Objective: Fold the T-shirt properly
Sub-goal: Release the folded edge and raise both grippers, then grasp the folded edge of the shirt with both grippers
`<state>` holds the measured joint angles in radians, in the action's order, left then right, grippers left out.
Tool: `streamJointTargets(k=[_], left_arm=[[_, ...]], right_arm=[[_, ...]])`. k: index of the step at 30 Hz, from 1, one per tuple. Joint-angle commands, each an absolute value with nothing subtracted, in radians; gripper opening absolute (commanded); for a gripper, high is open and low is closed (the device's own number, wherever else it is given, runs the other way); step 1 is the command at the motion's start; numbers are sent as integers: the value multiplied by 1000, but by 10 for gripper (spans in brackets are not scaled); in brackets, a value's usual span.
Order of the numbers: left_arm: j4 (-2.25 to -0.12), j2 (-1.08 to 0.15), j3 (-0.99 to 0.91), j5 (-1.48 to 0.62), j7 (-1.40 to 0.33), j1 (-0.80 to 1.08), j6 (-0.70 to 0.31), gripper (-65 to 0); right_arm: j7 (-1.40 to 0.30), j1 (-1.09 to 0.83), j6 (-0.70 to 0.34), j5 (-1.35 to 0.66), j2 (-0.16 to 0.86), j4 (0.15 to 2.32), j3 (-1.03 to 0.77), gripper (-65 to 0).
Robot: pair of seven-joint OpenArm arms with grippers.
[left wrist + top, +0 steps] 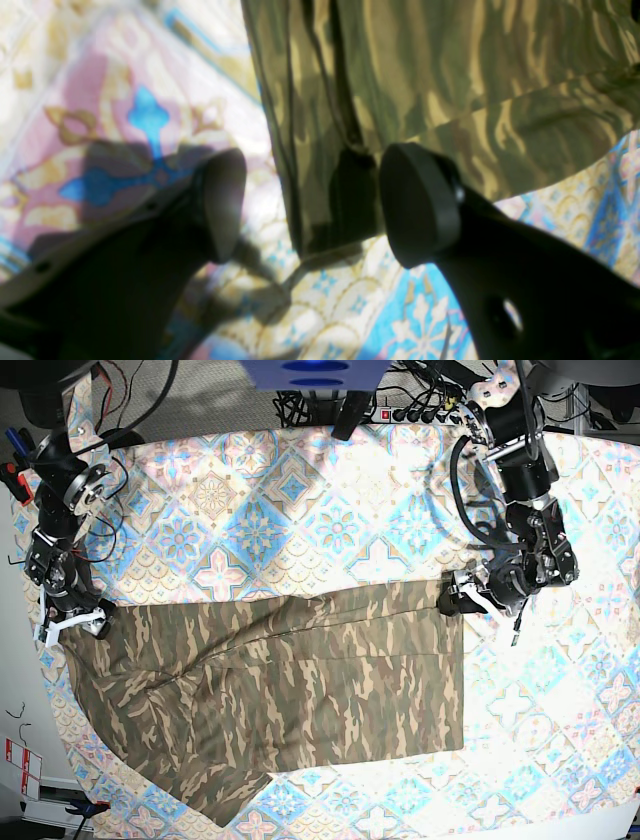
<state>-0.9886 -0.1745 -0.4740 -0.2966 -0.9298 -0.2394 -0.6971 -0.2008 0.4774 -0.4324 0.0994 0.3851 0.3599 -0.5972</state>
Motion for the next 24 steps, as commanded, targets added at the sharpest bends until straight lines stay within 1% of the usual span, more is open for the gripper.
streamJointTargets(k=[1, 4, 9, 14, 16, 17, 18, 19, 21, 23, 24], left_arm=[[-987, -183, -469, -303, -924, -275, -698, -215], [-944, -182, -430, -303, -941, -297, -698, -215], [-823, -154, -427, -294, -935, -352, -698, -215], [-822, -117, -414, -292, -943, -351, -698, -220], [-822, -114, -354, -300, -943, -344, -698, -221], [-820, -114, -323, -302, -943, -334, -698, -223], [-820, -114, -298, -303, -940, -323, -698, -233], [-820, -114, -285, -303, -937, -317, -698, -256], [-820, -114, -277, -302, -937, -309, -698, -332], [-820, -116, -274, -292, -937, -308, -698, -430], [-819, -117, -274, -291, -937, -308, -698, -472]], right_arm=[[-205, 496, -437, 94, 397, 367, -595, -182], [-205, 496, -437, 94, 397, 367, -595, -182], [-205, 498, -437, 94, 397, 367, -593, -182], [-206, 501, -437, 94, 397, 369, -593, -184], [-206, 501, -437, 96, 397, 369, -591, -204], [-206, 501, -437, 96, 397, 367, -591, -230], [-206, 501, -437, 96, 397, 367, -591, -270], [-206, 501, -437, 96, 397, 367, -591, -316], [-206, 501, -437, 96, 397, 367, -591, -408], [-206, 501, -437, 96, 397, 367, -591, -502], [-206, 501, -437, 96, 397, 367, -591, -533]])
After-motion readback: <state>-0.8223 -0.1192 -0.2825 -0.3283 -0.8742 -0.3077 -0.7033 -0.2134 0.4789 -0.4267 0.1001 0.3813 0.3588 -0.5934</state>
